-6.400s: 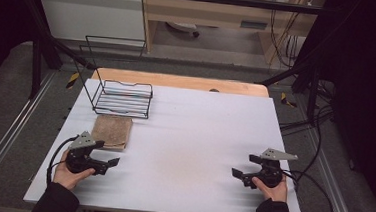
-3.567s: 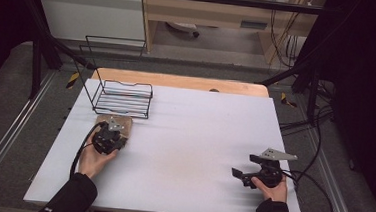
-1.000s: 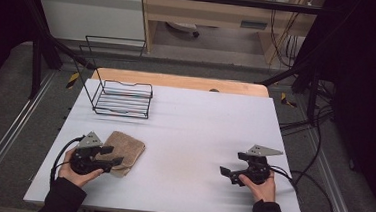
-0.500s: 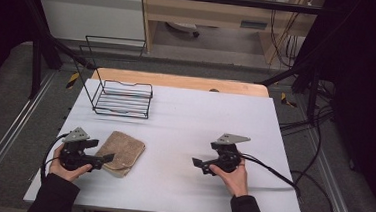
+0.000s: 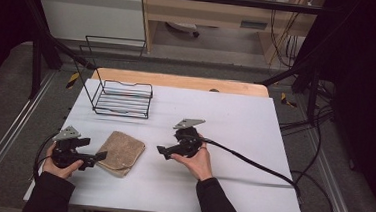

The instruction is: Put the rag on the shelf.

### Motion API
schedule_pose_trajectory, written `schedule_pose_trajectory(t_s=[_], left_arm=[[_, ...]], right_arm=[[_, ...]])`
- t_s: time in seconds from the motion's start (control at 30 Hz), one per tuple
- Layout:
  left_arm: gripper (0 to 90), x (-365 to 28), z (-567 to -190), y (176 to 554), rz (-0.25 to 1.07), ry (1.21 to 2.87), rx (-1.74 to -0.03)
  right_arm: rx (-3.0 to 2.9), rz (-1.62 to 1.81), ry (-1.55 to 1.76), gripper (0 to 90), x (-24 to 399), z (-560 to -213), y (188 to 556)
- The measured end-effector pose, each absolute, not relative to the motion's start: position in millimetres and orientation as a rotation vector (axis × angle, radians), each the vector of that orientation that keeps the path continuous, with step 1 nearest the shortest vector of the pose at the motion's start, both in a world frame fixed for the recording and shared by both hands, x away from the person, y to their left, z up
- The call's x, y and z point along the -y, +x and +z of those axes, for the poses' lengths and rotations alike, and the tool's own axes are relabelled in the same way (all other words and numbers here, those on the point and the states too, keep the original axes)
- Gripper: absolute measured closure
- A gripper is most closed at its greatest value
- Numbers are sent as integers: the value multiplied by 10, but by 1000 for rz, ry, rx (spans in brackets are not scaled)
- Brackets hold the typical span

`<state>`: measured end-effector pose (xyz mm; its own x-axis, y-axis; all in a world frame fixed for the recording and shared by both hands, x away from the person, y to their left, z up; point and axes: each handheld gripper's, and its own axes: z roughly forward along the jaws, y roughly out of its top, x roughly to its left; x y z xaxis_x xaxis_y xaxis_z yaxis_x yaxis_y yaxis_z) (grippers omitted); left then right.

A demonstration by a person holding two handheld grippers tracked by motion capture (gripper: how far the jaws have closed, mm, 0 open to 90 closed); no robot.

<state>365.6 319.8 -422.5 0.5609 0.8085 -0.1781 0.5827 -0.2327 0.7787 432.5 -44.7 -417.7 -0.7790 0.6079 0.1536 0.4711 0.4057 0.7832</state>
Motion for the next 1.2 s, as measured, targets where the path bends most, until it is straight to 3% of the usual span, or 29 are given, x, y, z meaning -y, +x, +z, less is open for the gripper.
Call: schedule_pose_trajectory(t_s=[0.2,0.5,1.0,1.2], left_arm=[[76,-3221,-4240,3663,336,1930,-1133],[78,-3222,-4258,3670,339,1936,-1134],[99,-3234,-4259,3669,343,1930,-1144],[125,-3238,-4261,3665,342,1924,-1148]], right_arm=[[-2567,1291,912,166,112,-4230,4448],[-2653,1266,870,414,-228,-4379,4591],[-2787,1252,902,796,-341,-4450,4644],[-2786,1232,933,866,-324,-4404,4593]])
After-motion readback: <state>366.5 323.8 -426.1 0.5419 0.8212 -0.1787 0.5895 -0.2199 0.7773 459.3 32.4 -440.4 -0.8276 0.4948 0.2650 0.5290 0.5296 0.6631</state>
